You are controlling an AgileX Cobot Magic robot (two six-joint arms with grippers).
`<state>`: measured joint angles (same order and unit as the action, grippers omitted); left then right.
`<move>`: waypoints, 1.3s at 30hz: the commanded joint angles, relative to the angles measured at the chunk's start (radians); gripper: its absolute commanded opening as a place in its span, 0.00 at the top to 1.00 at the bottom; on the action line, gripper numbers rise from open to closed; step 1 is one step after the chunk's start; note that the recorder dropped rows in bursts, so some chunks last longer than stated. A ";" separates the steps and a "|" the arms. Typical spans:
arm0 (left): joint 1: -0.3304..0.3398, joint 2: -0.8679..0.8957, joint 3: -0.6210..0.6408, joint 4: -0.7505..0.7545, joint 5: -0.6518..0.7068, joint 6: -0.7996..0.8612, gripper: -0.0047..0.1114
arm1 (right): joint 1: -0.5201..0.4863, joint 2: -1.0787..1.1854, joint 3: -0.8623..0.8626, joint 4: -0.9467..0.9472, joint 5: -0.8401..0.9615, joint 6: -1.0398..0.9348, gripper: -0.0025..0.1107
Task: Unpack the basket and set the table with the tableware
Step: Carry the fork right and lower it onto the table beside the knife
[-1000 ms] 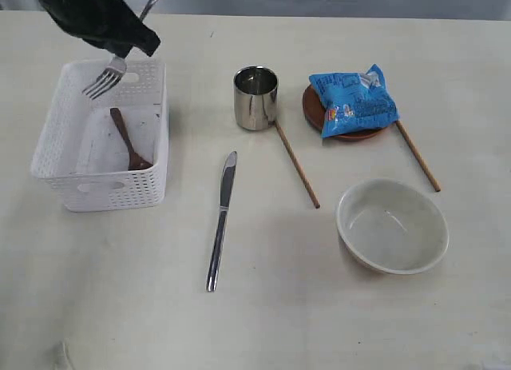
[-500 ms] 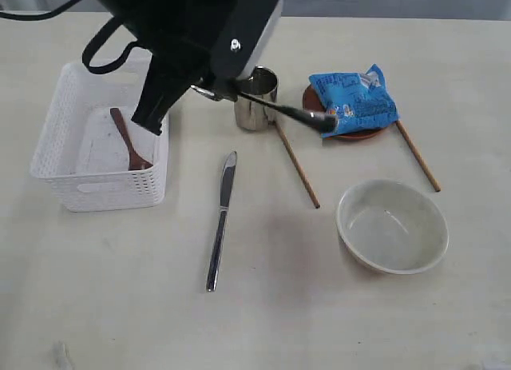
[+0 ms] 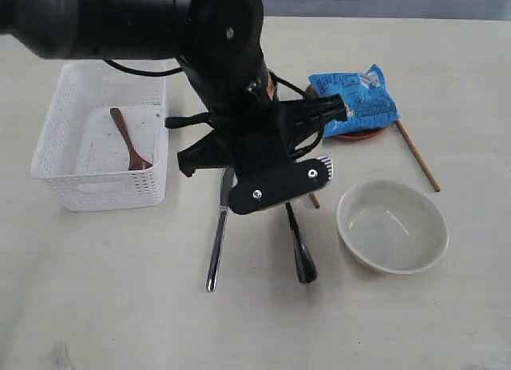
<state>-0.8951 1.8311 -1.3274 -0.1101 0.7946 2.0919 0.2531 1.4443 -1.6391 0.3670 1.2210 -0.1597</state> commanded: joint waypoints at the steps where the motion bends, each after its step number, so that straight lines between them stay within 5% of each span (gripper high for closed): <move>1: -0.009 0.044 0.006 0.013 0.000 0.006 0.96 | -0.004 -0.006 0.000 -0.010 0.000 -0.004 0.98; 27: -0.024 0.147 0.006 -0.032 -0.027 -0.029 0.96 | -0.004 -0.006 0.000 -0.010 0.000 -0.004 0.98; 29: -0.024 0.148 0.006 -0.032 -0.028 -0.029 0.83 | -0.004 -0.006 0.000 -0.010 0.000 -0.004 0.98; 33: -0.024 0.166 0.006 -0.032 -0.054 -0.021 0.40 | -0.004 -0.006 0.000 -0.010 0.000 -0.004 0.98; 36: -0.024 0.166 0.006 -0.032 -0.105 -0.029 0.50 | -0.004 -0.006 0.000 -0.010 0.000 -0.004 0.98; 39: -0.024 0.166 0.006 -0.027 -0.085 -0.206 0.68 | -0.004 -0.006 0.000 -0.010 0.000 -0.004 0.98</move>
<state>-0.9151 2.0010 -1.3274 -0.1321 0.7018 1.9901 0.2531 1.4443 -1.6391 0.3670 1.2210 -0.1597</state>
